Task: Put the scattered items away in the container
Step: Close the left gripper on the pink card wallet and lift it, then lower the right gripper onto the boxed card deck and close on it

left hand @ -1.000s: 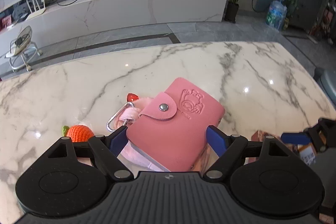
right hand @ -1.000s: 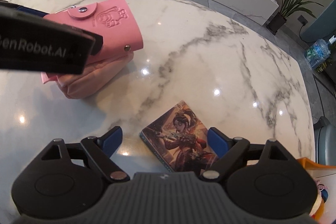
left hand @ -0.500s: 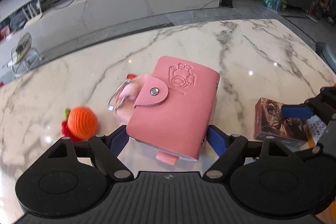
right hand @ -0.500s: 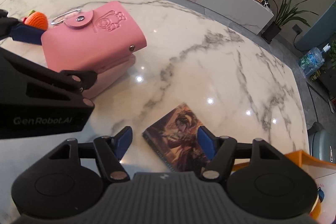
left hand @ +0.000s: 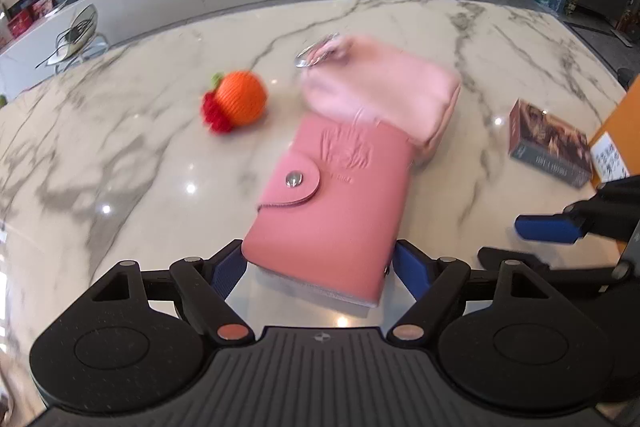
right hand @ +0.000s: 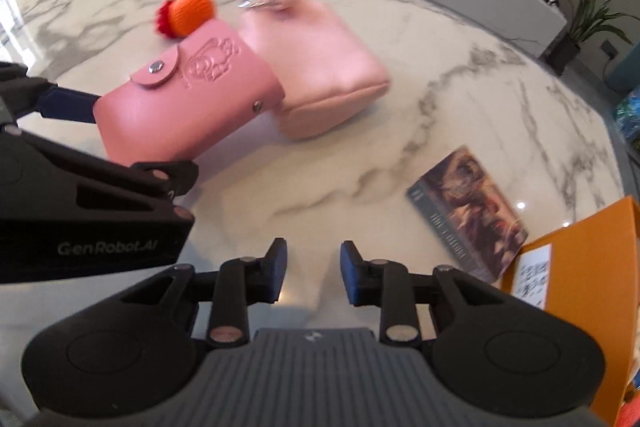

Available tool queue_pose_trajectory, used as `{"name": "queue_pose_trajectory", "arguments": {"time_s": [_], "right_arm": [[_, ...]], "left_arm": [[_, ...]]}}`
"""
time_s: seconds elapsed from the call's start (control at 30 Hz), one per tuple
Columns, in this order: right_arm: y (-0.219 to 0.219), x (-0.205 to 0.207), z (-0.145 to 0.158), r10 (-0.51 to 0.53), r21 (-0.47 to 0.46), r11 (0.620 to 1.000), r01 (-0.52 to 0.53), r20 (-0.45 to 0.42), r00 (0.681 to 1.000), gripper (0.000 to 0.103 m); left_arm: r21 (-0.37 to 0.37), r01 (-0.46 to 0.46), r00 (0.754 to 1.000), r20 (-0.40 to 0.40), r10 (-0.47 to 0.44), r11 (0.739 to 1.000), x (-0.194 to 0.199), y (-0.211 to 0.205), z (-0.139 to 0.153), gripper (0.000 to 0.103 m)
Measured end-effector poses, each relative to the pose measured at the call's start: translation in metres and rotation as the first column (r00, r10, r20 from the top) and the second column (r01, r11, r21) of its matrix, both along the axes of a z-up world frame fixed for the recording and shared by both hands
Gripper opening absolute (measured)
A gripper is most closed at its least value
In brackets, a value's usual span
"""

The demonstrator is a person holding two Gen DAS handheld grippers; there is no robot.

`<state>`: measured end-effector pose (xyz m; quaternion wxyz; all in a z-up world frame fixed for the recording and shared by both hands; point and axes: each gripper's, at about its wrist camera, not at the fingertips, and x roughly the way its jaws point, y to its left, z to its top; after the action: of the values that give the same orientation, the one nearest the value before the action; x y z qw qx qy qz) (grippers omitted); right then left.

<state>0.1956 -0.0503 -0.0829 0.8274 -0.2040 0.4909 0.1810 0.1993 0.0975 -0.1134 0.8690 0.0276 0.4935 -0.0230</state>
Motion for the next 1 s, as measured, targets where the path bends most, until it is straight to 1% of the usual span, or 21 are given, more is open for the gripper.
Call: {"name": "queue_pose_trajectory", "arguments": {"time_s": [0.03,0.07,0.23,0.3,0.47,0.6,0.67,0.73,0.77,0.83,0.87,0.93,1.0], "right_arm": [[0.000,-0.002,0.001,0.000,0.009,1.000,0.000,-0.010,1.000,0.034],[-0.001,-0.004,0.002,0.000,0.011,1.000,0.000,-0.011,1.000,0.037],[-0.015,0.000,0.014,-0.037,-0.005,0.999,0.037,0.041,0.998,0.047],[-0.023,0.004,0.018,-0.067,-0.004,0.998,0.068,0.061,0.996,0.056],[-0.047,0.019,0.024,-0.142,0.018,0.990,0.141,0.076,0.987,0.066],[-0.055,0.029,0.028,-0.158,0.033,0.987,0.155,0.104,0.982,0.073],[-0.053,0.035,0.029,-0.145,0.025,0.989,0.143,0.128,0.981,0.075],[-0.048,0.042,0.027,-0.111,-0.003,0.994,0.113,0.144,0.983,0.079],[-0.044,0.046,0.025,-0.088,-0.027,0.995,0.093,0.149,0.985,0.081],[-0.037,0.055,0.019,-0.037,-0.086,0.995,0.051,0.150,0.988,0.082],[-0.035,0.060,0.015,-0.010,-0.109,0.994,0.025,0.135,0.991,0.082],[-0.033,0.069,0.008,0.033,-0.136,0.990,-0.023,0.079,0.996,0.082],[-0.034,0.080,0.002,0.044,-0.144,0.989,-0.041,0.018,0.999,0.082]], "left_arm": [[0.002,-0.010,1.000,-0.002,0.010,1.000,-0.005,0.003,0.000,0.093],[0.007,-0.015,1.000,-0.005,0.016,1.000,-0.009,0.006,0.000,0.093],[0.024,-0.014,1.000,-0.024,0.014,1.000,-0.022,0.015,0.000,0.093],[0.014,-0.015,1.000,-0.018,0.015,1.000,-0.025,0.016,-0.002,0.094],[-0.044,-0.038,0.999,-0.007,0.038,0.998,-0.025,0.023,-0.004,0.095],[-0.050,-0.048,0.999,-0.011,0.048,0.998,-0.023,0.026,-0.009,0.095],[-0.040,-0.051,0.999,-0.007,0.051,0.998,-0.022,0.025,-0.009,0.095],[-0.043,-0.057,0.998,-0.007,0.056,0.997,-0.019,0.026,-0.009,0.095],[-0.044,-0.057,0.998,-0.008,0.057,0.997,-0.017,0.026,-0.009,0.095],[-0.041,-0.056,0.998,-0.012,0.056,0.998,-0.014,0.027,-0.010,0.095],[-0.038,-0.054,0.998,-0.016,0.053,0.998,-0.012,0.027,-0.010,0.095],[-0.032,-0.049,0.999,-0.023,0.048,0.998,-0.010,0.027,-0.010,0.095],[-0.024,-0.043,0.999,-0.033,0.042,0.999,-0.007,0.027,-0.010,0.095]]}}
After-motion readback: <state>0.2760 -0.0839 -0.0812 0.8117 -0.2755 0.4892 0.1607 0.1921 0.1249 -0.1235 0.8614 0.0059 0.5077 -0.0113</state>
